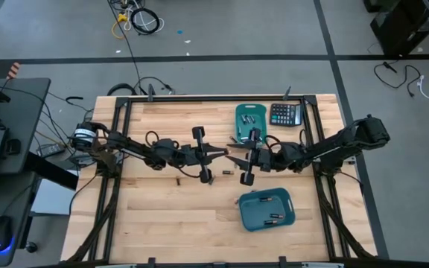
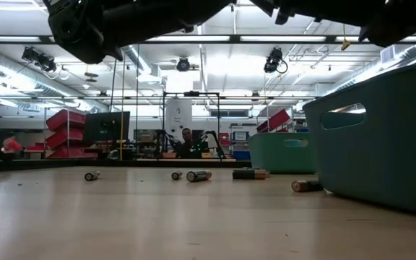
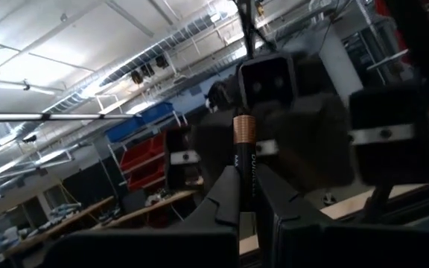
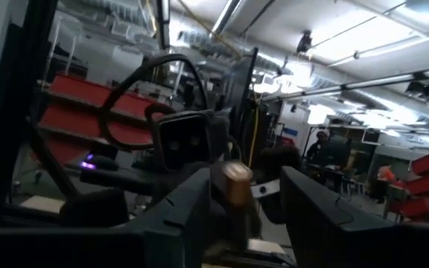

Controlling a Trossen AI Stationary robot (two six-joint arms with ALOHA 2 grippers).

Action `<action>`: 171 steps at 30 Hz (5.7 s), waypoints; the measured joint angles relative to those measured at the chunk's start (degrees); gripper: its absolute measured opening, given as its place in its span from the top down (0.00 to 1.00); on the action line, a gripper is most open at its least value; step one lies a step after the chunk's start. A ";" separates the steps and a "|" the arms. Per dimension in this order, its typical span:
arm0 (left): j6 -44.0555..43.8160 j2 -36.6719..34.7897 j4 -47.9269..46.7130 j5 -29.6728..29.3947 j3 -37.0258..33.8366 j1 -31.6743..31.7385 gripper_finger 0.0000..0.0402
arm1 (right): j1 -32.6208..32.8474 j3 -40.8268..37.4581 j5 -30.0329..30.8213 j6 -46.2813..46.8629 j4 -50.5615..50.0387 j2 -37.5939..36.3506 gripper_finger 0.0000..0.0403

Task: Sort batteries
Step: Put the black battery into the blue bin

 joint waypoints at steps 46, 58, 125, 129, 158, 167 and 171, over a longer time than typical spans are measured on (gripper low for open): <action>-3.37 0.09 -16.57 -18.44 -0.09 -1.69 0.61 | 2.26 1.92 6.52 6.21 -24.04 -10.30 0.95; -3.11 0.09 -24.53 -29.14 -0.13 -6.63 0.58 | 8.59 4.63 -10.53 34.90 -80.83 -30.19 0.94; -16.80 0.04 -26.41 -37.79 -0.09 -19.78 0.58 | 26.68 8.54 -4.35 63.85 -94.06 -11.04 0.75; -21.23 0.04 -32.12 -37.88 -0.11 -19.90 0.58 | 26.18 8.54 0.82 59.59 -91.94 -11.06 0.75; -47.24 13.21 -45.76 -38.63 -0.13 -19.89 0.58 | 21.66 8.63 46.39 27.26 -69.10 -13.05 0.75; -48.70 17.64 -41.97 -39.94 -0.08 -19.92 0.58 | 21.52 8.63 48.68 28.54 -68.29 -13.03 0.75; -49.98 17.81 -42.30 -40.51 -0.02 -19.96 0.58 | 21.46 8.63 48.74 28.55 -68.03 -13.03 0.75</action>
